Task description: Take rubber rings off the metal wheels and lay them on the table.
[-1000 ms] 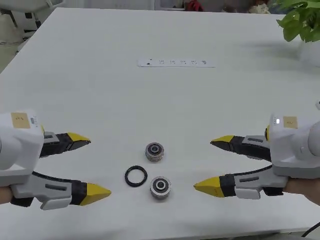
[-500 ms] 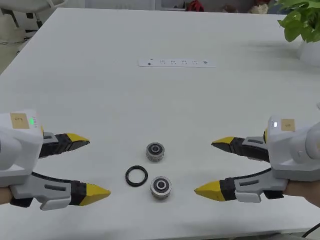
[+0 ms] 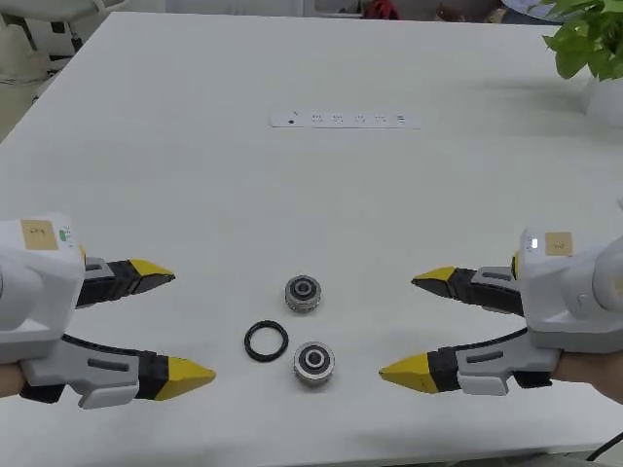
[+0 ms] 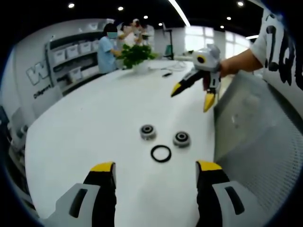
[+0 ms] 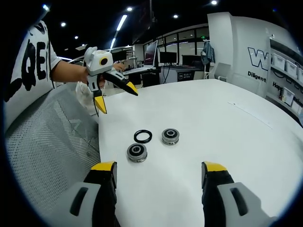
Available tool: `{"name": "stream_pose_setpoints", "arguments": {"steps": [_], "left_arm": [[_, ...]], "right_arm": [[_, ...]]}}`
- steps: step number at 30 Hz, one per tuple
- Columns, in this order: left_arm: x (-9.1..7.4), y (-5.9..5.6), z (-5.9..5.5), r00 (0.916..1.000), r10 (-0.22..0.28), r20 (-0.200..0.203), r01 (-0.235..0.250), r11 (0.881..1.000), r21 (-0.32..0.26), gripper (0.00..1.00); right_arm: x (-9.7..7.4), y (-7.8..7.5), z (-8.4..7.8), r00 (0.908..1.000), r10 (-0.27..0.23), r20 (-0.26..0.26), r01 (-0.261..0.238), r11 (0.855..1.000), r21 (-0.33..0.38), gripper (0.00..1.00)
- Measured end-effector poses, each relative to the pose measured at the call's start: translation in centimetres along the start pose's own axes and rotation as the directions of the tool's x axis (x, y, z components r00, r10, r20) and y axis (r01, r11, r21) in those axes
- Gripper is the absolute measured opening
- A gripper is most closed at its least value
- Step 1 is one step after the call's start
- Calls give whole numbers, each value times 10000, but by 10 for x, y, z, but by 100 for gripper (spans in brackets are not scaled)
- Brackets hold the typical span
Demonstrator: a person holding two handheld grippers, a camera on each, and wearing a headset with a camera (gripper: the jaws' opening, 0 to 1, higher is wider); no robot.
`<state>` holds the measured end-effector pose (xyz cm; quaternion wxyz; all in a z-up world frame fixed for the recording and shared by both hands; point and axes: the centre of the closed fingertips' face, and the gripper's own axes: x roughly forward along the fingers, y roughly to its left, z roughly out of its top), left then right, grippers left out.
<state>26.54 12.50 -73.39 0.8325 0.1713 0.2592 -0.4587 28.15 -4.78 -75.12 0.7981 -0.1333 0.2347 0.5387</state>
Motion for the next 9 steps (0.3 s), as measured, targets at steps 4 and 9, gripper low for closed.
{"name": "stream_pose_setpoints", "arguments": {"steps": [4, 9], "left_arm": [[-1, -1, -1, 10000, 5, -19, -5, 10000, 11, 70], [-2, -2, -1, 10000, 40, 13, -40, 10000, -7, 70]], "right_arm": [[0, 1, 0, 10000, 2, -22, -2, 10000, -37, 70], [0, 1, 0, 10000, -47, 12, 47, 10000, -36, 70]]}}
